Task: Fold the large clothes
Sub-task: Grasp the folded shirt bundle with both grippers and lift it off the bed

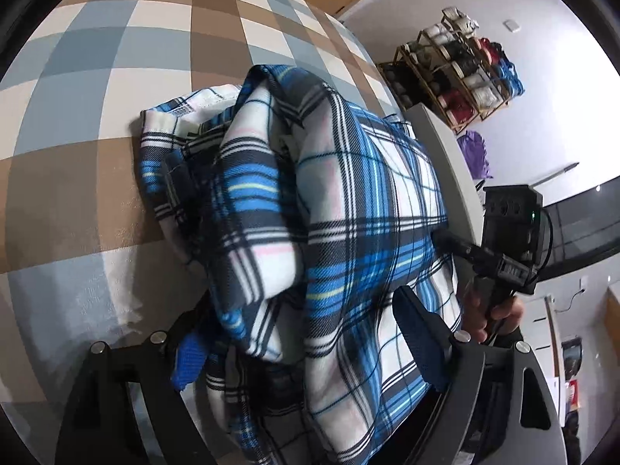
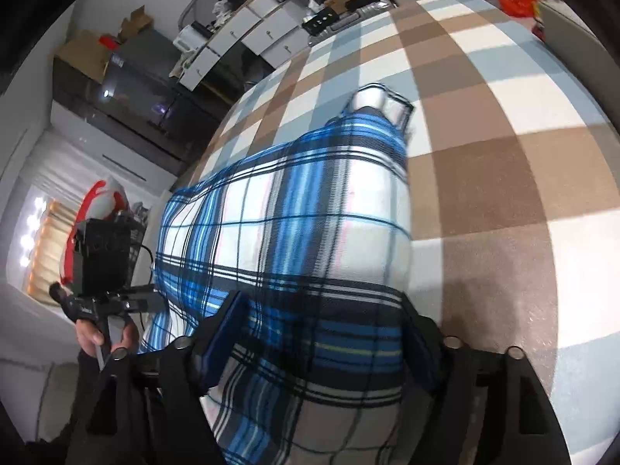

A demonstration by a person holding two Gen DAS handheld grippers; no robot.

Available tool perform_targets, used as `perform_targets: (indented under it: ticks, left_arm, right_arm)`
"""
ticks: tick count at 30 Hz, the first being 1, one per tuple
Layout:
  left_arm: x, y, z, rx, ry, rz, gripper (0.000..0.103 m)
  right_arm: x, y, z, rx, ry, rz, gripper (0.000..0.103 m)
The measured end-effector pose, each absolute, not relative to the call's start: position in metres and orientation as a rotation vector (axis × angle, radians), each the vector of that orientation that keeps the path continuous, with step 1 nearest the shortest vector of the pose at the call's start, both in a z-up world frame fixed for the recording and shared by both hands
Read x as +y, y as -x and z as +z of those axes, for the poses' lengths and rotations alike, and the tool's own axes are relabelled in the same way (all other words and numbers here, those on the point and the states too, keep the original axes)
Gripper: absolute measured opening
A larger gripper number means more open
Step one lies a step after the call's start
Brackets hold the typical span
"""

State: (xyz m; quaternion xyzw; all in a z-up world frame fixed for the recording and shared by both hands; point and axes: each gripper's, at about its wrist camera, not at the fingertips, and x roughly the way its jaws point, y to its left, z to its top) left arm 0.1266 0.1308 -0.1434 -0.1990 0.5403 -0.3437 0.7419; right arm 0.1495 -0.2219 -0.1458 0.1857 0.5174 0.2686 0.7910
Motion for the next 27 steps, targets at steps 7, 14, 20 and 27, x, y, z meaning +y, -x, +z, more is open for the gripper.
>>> perform_targets:
  ticks: [7,14,20,27]
  left_arm:
    - [0.125,-0.126,-0.142,1.189,0.473,-0.740,0.036]
    - [0.141,-0.094,-0.102,1.101,0.516,-0.734,0.027]
    - [0.176,-0.061,-0.056,1.023,0.569,-0.718,0.027]
    - [0.237,-0.007,0.025,0.841,0.645,-0.684,0.027]
  right_arm:
    - [-0.227,-0.147,-0.142,1.065,-0.470,0.597,0.036]
    - [-0.208,-0.122,-0.106,0.974,-0.465,0.673,0.026]
    - [-0.190,-0.112,-0.062,0.909,-0.556,0.776,0.025]
    - [-0.140,-0.104,0.032,0.833,-0.523,0.873,0.025]
